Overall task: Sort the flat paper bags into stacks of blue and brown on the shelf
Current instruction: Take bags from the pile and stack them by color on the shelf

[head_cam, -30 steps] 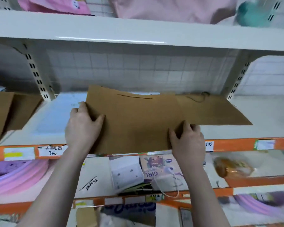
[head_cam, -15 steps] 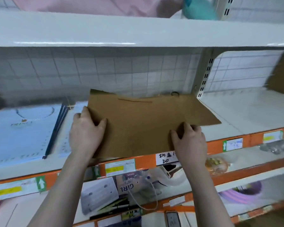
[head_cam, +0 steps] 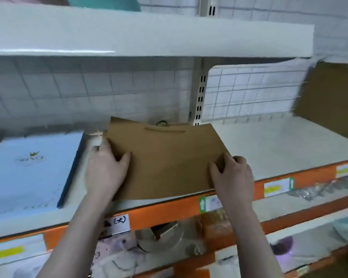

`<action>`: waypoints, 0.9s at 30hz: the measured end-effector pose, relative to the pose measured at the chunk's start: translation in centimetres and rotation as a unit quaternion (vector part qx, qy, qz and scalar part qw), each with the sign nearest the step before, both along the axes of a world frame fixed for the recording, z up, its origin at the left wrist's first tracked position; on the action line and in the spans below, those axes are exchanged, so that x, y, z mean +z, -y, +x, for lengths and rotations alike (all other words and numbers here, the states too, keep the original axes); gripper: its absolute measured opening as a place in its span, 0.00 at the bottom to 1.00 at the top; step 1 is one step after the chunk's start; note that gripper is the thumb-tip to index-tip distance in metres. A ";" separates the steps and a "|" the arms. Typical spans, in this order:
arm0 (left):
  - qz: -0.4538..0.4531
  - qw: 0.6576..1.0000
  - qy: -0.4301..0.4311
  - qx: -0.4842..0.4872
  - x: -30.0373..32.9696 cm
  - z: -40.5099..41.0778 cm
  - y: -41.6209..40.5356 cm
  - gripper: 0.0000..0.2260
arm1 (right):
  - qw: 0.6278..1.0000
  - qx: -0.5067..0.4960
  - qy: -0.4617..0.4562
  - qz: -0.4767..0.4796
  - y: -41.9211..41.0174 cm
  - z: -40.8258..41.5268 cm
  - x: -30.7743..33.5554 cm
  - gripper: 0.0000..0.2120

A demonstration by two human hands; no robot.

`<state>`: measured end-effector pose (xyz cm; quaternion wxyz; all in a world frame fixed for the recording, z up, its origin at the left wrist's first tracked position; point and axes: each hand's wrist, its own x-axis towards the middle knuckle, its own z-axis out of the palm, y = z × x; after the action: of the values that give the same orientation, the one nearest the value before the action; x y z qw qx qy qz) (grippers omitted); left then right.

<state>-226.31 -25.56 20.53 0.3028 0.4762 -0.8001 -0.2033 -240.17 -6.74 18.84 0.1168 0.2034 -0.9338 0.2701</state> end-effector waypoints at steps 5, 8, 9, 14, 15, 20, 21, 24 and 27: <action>0.035 0.999 0.018 0.016 -1.0 -7.1 -8.4 0.30 | 0.999 0.015 0.004 0.033 -7.5 -8.2 0.4 0.17; 0.035 0.999 0.023 0.005 -0.2 -10.5 -11.3 0.30 | 0.999 0.011 0.015 0.028 -10.2 -11.8 1.1 0.17; 0.031 0.999 0.020 0.005 0.1 -11.4 -11.9 0.30 | 0.999 0.013 0.014 0.029 -10.8 -12.7 1.3 0.18; 0.030 0.999 0.020 0.007 0.6 -14.2 -13.8 0.31 | 0.998 0.021 0.004 0.059 -12.9 -15.4 1.1 0.19; 0.034 0.999 0.022 0.005 0.6 -14.6 -14.2 0.31 | 0.998 0.016 0.002 0.067 -13.2 -15.8 1.1 0.19; 0.044 0.998 0.028 -0.021 0.1 -16.4 -15.2 0.32 | 0.997 -0.007 0.003 0.082 -14.1 -17.2 1.2 0.19; 0.050 0.998 0.030 -0.025 0.0 -16.9 -15.3 0.32 | 0.996 -0.011 0.002 0.086 -14.4 -17.5 1.3 0.19; 0.057 0.997 0.043 -0.039 -0.1 -18.4 -15.6 0.33 | 0.997 -0.020 0.003 0.080 -15.2 -18.7 1.1 0.20; 0.059 0.996 0.053 -0.041 -0.4 -20.0 -16.0 0.32 | 0.996 -0.016 0.032 0.076 -15.9 -20.5 0.6 0.21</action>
<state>-246.33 -9.52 20.14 0.2227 0.4698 -0.8208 -0.2365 -260.71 9.16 19.48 0.0757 0.1881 -0.9581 0.2023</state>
